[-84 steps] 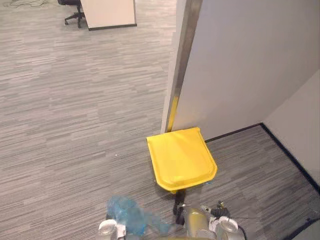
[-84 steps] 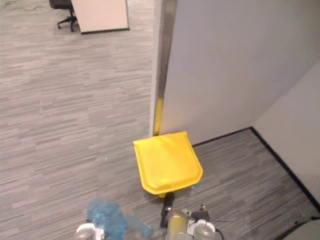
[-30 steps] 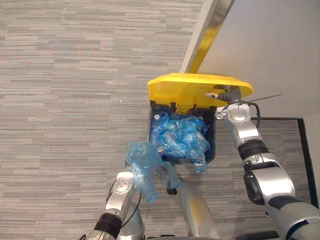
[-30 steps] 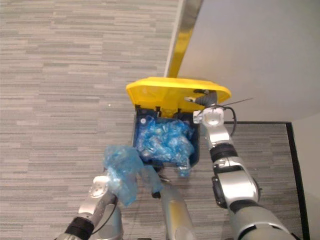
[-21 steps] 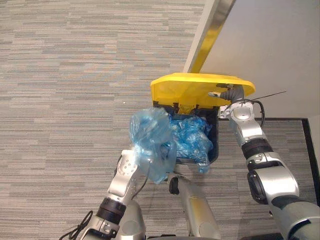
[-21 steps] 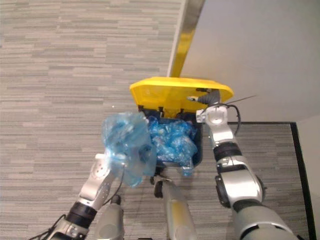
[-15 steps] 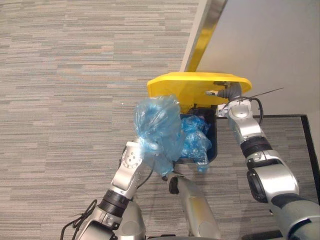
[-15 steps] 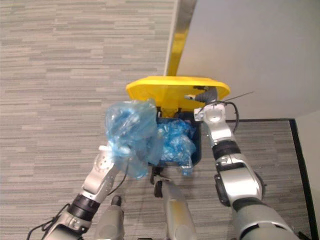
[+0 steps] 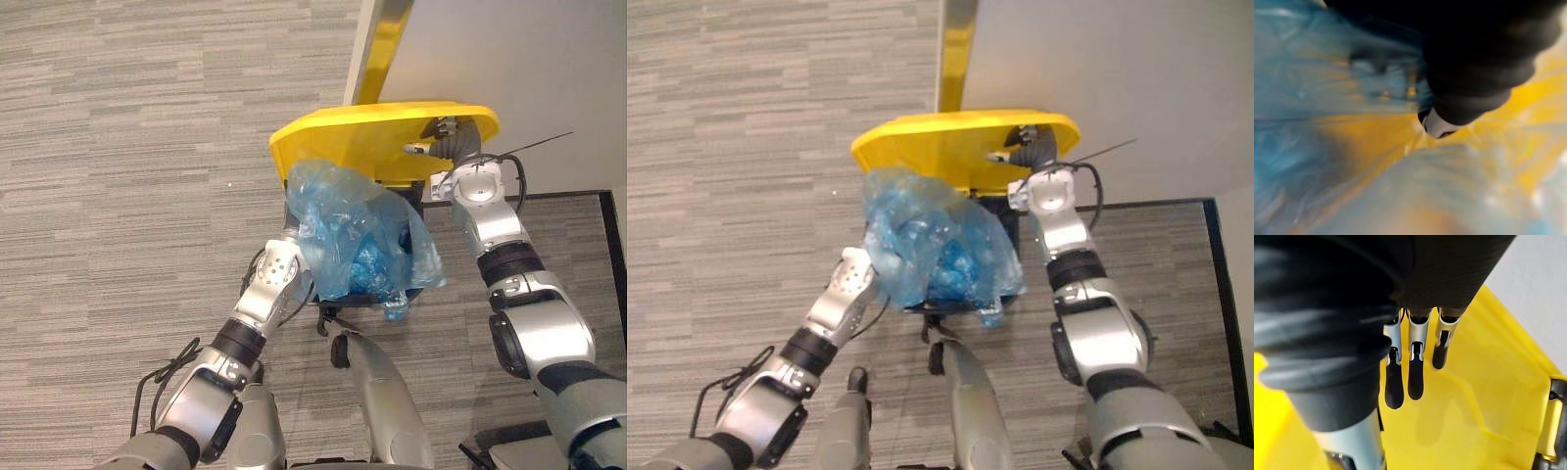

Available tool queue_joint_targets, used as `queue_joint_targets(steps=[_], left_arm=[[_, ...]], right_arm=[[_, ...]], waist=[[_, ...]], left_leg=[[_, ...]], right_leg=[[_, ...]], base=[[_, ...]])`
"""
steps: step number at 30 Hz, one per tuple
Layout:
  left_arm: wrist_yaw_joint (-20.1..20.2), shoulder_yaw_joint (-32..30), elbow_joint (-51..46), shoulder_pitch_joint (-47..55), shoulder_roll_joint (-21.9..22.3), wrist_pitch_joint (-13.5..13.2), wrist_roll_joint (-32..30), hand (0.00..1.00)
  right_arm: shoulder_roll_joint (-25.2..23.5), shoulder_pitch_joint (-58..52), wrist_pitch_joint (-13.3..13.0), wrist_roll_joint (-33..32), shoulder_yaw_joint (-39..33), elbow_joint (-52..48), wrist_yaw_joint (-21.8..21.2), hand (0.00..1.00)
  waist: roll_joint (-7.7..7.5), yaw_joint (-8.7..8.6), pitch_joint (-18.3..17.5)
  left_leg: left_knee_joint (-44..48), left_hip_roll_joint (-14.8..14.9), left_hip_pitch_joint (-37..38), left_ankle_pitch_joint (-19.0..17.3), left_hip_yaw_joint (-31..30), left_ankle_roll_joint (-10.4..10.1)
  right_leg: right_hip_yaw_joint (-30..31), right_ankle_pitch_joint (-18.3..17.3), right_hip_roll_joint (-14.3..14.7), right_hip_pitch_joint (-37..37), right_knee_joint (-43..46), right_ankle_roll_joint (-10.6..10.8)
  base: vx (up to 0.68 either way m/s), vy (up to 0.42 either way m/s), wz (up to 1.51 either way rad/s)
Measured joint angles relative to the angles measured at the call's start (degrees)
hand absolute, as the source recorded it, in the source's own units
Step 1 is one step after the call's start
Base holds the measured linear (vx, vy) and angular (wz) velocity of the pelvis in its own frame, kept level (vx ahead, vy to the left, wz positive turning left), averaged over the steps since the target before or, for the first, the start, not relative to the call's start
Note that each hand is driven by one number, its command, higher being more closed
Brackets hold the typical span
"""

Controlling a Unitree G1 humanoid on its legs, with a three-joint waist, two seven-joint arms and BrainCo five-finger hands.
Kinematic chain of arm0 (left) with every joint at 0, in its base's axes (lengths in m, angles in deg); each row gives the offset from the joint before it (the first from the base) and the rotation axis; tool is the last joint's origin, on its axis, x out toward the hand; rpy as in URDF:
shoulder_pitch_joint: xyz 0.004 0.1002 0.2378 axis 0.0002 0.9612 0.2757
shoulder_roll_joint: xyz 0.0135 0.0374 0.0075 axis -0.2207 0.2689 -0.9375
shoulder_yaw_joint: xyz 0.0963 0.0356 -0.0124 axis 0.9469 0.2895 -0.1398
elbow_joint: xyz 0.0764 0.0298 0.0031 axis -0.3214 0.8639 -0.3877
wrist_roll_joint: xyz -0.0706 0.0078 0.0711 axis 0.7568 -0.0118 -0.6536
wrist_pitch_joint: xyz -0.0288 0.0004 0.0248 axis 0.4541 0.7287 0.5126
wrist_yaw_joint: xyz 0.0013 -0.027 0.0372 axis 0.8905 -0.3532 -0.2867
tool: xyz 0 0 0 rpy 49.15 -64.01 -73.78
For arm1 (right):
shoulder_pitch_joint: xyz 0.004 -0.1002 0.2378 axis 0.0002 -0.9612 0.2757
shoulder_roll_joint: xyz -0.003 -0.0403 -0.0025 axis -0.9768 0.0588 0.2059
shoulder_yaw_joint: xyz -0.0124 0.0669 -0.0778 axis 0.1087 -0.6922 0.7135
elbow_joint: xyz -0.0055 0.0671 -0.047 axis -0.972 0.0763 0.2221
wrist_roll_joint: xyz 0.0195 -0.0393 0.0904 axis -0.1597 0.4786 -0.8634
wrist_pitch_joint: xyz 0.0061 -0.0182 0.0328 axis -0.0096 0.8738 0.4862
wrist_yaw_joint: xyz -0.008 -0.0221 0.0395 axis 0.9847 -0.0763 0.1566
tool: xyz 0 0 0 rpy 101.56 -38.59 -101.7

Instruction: Gather rubbish on tea table into small bin, then transfer packed bag to large trash can.

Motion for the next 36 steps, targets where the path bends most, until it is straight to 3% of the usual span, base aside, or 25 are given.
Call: queue_joint_targets(steps=[5,6,8,11,14,18,22,25,29,33,36], left_arm=[[0.1,1.4,10.6,-3.4,2.3,1.9,-3.4,1.00],[0.2,1.6,11.4,-3.4,2.7,2.1,-3.7,0.00],[0.3,1.6,13.9,-3.4,4.1,2.8,-4.8,0.00],[0.4,1.5,17.2,-3.8,5.4,3.3,-7.3,0.00],[0.3,1.4,18.5,-3.8,5.8,4.0,-9.5,0.00],[0.2,-0.2,20.3,-5.4,7.9,4.9,-13.7,0.00],[0.0,-0.8,21.1,-6.7,9.0,5.3,-18.5,0.00],[-1.0,-2.7,21.8,-5.3,8.9,6.5,-21.4,0.00],[-2.6,-5.4,20.6,-3.6,7.5,7.4,-23.6,0.00],[-4.2,-9.5,10.7,3.8,5.1,7.5,-24.7,0.00],[-5.1,-13.0,5.1,10.9,4.1,7.4,-24.8,0.00]], right_arm=[[-2.9,-0.2,0.3,-0.3,-0.2,-5.4,1.8,0.00],[-3.2,-0.3,0.3,-0.4,-0.3,-5.8,2.1,0.00],[-3.9,-0.7,0.4,-0.6,-0.8,-7.4,2.3,0.00],[-4.8,-1.8,0.3,-0.8,-0.8,-10.5,2.5,0.00],[-5.9,-3.0,0.2,-1.1,-0.9,-13.1,3.3,0.00],[-6.7,-3.1,0.2,-1.3,-0.9,-14.2,3.3,0.00],[-7.0,-3.1,-0.3,-2.1,-1.8,-15.1,3.3,0.00],[-8.1,-4.2,-0.3,-2.1,-2.4,-15.0,3.3,0.00],[-8.5,-6.4,-0.4,-1.8,-2.4,-14.7,3.1,0.00],[-8.5,-11.1,-0.5,1.3,-2.4,-11.1,2.0,0.00],[-8.6,-16.8,-0.4,3.0,-2.8,-9.8,1.5,0.00]], waist=[[-0.65,-0.21,1.1],[-0.65,-0.24,1.1],[-0.68,-0.44,1.2],[-1.11,-0.47,1.4],[-2.06,-0.82,1.6],[-2.38,-1.06,1.6],[-2.39,-1.49,1.6],[-2.82,-1.02,1.5],[-3.54,-0.60,1.0],[-3.39,-0.57,0.8],[-3.27,-0.42,-1.1]], left_leg=[[4.4,0.9,-2.8,-1.7,1.9,-2.3],[4.9,1.0,-3.1,-1.7,2.1,-2.4],[7.1,1.9,-4.7,-2.3,3.4,-3.3],[9.3,2.7,-6.6,-3.0,5.4,-3.1],[6.1,4.0,-6.6,-2.3,7.7,-3.2],[15.9,5.0,-5.3,-2.4,11.3,-3.9],[9.2,6.1,-0.3,-6.9,14.2,-3.5],[8.3,5.7,0.2,-7.1,15.3,-2.6],[4.2,5.2,2.3,-4.7,14.1,-2.7],[1.7,4.2,5.9,-3.9,9.1,-2.2],[1.7,3.5,6.1,-3.9,7.6,-2.1]], right_leg=[[0.2,-0.7,0.4,-2.5,2.2,-1.0],[0.2,-0.7,0.4,-2.7,2.3,-1.1],[0.1,-0.9,0.4,-3.6,2.8,-1.3],[-0.2,-0.9,0.4,-4.7,3.4,-1.3],[-1.1,-0.7,-0.3,-5.1,2.7,-1.0],[-2.2,-0.8,0.0,-6.0,2.6,-1.2],[-3.5,-0.5,-0.2,-8.5,4.6,-1.2],[-3.3,0.2,-1.4,-8.1,5.4,-0.9],[-4.6,-0.4,-2.5,-6.9,5.4,-1.1],[-6.7,-2.2,-3.2,-3.2,5.5,-2.7],[-7.3,-2.3,-4.0,-1.9,5.5,-2.8]], base=[[0.00,-0.040,-0.11],[-0.02,-0.028,-0.04],[-0.03,-0.033,-0.04],[-0.04,-0.032,-0.14],[-0.04,-0.075,0.17],[-0.01,-0.084,0.05],[-0.05,-0.002,0.07],[-0.09,0.003,0.12],[0.00,-0.039,0.26],[0.03,-0.024,0.27],[-0.03,0.016,0.16]])
